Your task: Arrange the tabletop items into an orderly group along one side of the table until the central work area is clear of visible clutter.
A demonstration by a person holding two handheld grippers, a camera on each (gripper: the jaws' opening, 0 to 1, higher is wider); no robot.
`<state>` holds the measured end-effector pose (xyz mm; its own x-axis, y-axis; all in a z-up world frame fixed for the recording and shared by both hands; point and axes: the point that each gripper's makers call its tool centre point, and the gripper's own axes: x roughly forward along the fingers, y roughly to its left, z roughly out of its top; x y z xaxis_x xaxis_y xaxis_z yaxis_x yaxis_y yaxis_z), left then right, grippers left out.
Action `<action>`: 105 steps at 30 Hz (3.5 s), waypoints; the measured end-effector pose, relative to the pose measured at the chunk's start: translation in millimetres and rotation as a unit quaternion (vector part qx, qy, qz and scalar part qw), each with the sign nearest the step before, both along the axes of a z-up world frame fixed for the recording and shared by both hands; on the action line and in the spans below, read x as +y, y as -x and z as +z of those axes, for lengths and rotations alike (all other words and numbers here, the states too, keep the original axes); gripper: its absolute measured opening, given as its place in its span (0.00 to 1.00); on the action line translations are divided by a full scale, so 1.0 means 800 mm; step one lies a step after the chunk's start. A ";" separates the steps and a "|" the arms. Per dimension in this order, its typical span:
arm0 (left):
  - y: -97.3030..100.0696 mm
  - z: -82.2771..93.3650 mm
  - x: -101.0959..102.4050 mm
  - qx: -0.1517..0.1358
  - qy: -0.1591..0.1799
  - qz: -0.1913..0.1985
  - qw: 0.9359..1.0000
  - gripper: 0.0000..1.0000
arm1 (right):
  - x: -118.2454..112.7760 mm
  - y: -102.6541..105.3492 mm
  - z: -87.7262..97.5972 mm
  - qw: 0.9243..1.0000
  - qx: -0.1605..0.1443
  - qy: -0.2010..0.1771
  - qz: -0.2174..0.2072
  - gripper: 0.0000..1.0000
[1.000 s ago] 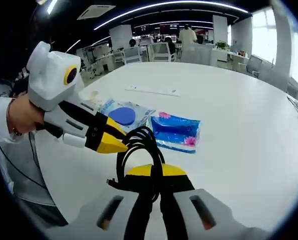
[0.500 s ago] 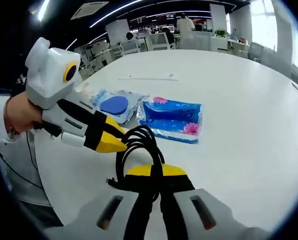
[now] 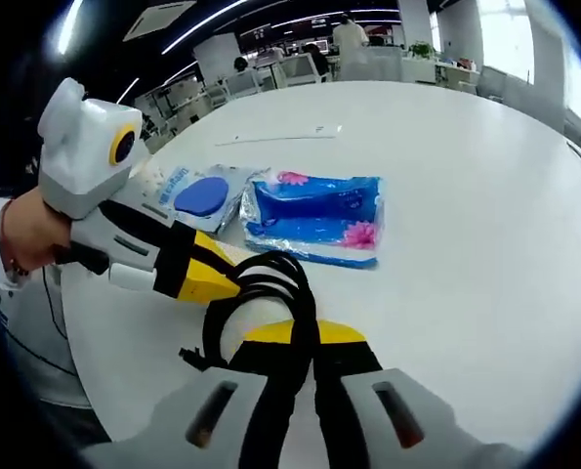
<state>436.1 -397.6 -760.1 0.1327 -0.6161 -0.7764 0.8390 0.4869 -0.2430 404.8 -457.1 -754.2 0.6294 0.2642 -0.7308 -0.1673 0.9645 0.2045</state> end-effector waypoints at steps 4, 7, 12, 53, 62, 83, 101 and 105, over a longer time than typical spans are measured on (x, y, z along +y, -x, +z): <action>0.001 0.001 -0.002 0.002 0.005 0.002 1.000 0.10 | -0.003 0.002 -0.008 1.000 0.008 0.004 -0.004 0.05; 0.001 -0.001 -0.001 0.003 0.006 0.003 1.000 0.10 | -0.001 0.002 -0.009 1.000 0.009 0.006 -0.007 0.05; 0.001 0.001 -0.001 -0.002 0.009 -0.004 1.000 0.09 | -0.006 0.000 -0.011 1.000 0.004 0.014 -0.002 0.07; 0.014 0.037 0.010 0.009 0.041 0.003 0.999 0.43 | -0.010 0.002 0.014 1.000 -0.014 0.025 0.003 0.35; 0.018 0.048 0.022 0.004 0.044 0.006 0.999 0.47 | -0.002 0.010 0.029 0.999 -0.023 0.026 0.003 0.39; 0.029 0.073 0.070 -0.012 0.059 0.022 0.998 0.63 | 0.023 0.026 0.067 0.998 -0.044 0.026 0.027 0.56; 0.029 0.111 0.136 -0.012 0.092 0.064 0.994 0.69 | 0.050 0.036 0.103 0.997 -0.068 0.012 0.032 0.75; 0.032 0.117 0.152 -0.016 0.095 0.069 0.993 0.70 | 0.060 0.040 0.108 0.997 -0.069 0.013 0.038 0.75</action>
<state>410.6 -275.7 -666.2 0.2488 -0.7247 -0.6426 0.7762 0.5460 -0.3152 372.8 -409.0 -668.0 0.7026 0.2971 -0.6466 -0.2657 0.9525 0.1490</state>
